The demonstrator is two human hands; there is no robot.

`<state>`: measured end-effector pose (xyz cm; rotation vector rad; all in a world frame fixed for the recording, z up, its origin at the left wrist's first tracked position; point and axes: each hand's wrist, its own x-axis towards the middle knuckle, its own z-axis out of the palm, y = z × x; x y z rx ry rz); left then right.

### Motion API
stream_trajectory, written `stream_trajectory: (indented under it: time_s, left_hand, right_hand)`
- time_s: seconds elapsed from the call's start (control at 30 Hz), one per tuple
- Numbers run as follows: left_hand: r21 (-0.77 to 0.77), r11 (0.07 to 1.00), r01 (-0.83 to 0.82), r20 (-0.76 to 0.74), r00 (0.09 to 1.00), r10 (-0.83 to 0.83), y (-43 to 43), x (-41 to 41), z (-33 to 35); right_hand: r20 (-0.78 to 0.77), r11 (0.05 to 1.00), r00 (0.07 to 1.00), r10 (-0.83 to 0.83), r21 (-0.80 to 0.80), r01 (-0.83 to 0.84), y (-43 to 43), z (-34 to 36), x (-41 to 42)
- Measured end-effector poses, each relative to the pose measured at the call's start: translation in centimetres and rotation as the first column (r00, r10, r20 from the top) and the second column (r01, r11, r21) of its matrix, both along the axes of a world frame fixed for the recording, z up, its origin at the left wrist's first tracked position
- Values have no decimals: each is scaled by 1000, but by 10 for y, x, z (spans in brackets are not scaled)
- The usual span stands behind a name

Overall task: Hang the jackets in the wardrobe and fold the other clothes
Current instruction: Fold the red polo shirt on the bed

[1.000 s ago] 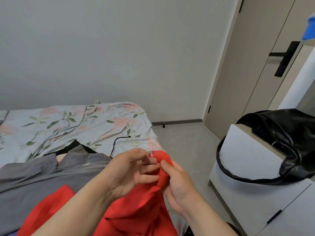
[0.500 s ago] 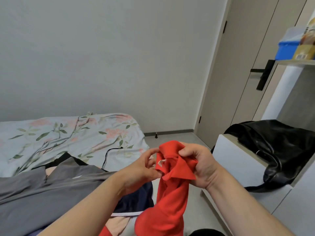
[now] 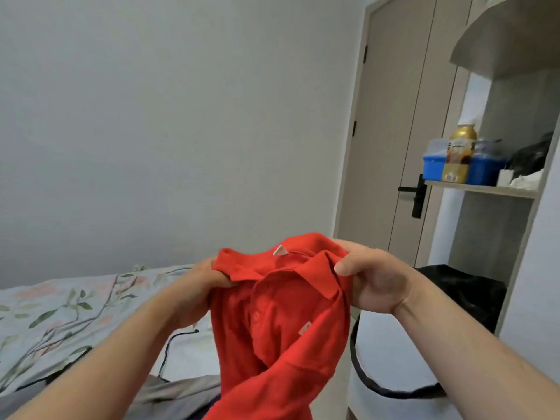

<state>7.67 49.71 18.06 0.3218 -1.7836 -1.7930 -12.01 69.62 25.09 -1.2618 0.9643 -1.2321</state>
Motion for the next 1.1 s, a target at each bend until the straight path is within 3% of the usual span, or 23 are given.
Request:
stream_trajectory:
  time_s: [0.1,0.2,0.3,0.37,0.5,0.57,0.67,0.73,0.8,0.87,0.93,1.03,1.1]
  left_hand:
    - [-185,973,-136,-16,991,135,-3,28,54]
    - [-354,920,-166,-23,985,169,4,54,101]
    - [-505,842,-191,-18,977,212,11,76,135]
    - [-566,807,-171,11,977,214,15,94,156]
    - [-456,878,-149,58,979,196,23,114,190]
    - [-471,863,-181,83,965,248,23,123,197]
    - [-703,699,-130,218,896,386,20,146,200]
    - [-792,587,-166,175,860,479,19,156,204]
    - [-807,548,-220,117,850,514,19,165,209]
    - [-803,567,-186,143,862,486,23,176,214]
    - [-710,696,-107,219,906,363,30,186,218]
    - [-393,912,-120,154,969,194,26,193,223]
    - [-368,929,-45,175,978,117,27,198,224]
  right_hand:
    - [-203,996,976,-76,39,85,4,22,5]
    - [-340,948,891,-302,-14,317,0,46,20]
    - [-427,820,706,-566,-199,537,-3,73,32]
    - [-427,722,585,-690,-348,598,-2,91,37]
    - [-379,578,439,-815,-579,574,2,119,50]
    - [-391,535,366,-844,-654,534,4,126,57]
    - [-483,523,208,-851,-740,424,4,132,66]
    - [-534,533,113,-838,-756,379,5,133,71]
    - [-568,554,76,-819,-749,364,6,134,73]
    - [-581,575,107,-807,-731,367,8,138,76]
    - [-580,613,211,-787,-690,385,13,143,80]
    - [-566,738,474,-674,-548,394,21,151,85]
    - [-452,798,671,-587,-463,386,21,155,85]
